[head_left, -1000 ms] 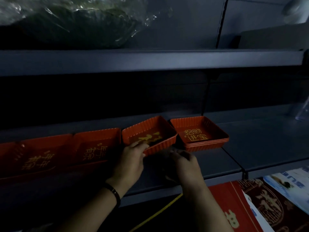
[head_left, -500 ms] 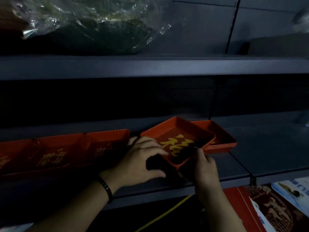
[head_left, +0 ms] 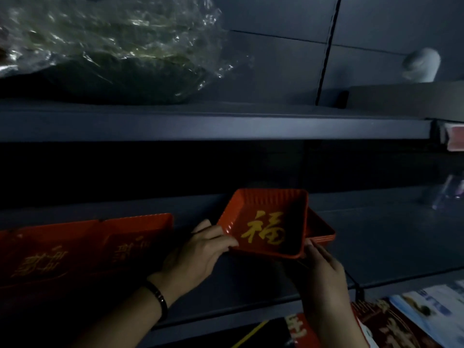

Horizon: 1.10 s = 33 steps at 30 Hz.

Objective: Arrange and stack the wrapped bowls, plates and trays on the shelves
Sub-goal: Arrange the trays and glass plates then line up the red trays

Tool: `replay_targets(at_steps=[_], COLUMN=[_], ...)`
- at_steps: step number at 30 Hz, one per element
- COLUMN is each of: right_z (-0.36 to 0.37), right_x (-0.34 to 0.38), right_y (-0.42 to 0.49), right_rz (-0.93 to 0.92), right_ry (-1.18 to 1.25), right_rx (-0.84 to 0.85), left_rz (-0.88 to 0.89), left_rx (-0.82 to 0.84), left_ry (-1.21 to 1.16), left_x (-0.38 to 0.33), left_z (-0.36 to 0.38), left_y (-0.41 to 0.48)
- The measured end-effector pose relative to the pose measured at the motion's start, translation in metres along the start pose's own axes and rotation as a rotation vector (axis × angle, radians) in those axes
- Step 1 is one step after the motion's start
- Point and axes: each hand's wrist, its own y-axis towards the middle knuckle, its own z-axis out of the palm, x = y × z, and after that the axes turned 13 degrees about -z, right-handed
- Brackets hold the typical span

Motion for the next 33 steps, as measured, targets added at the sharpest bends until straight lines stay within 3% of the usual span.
replay_targets(at_steps=[9, 16, 26, 33], right_z=[-0.016, -0.023, -0.032, -0.027], right_x=[-0.005, -0.002, -0.008, -0.016], right_y=[0.004, 0.011, 0.013, 0.018], right_rz=[-0.292, -0.125, -0.145, -0.163], right_ry=[-0.147, 0.032, -0.169, -0.206], right_rx=[-0.080, 0.031, 0.073, 0.053], left_rz=[-0.048, -0.184, -0.274, -0.217], left_rx=[-0.034, 0.019, 0.148, 0.179], left_ry=[0.003, -0.019, 0.002, 0.147], left_x=[-0.045, -0.075, -0.096, -0.085], left_z=[0.050, 0.073, 0.099, 0.104], left_y=[0.043, 0.076, 0.097, 0.078])
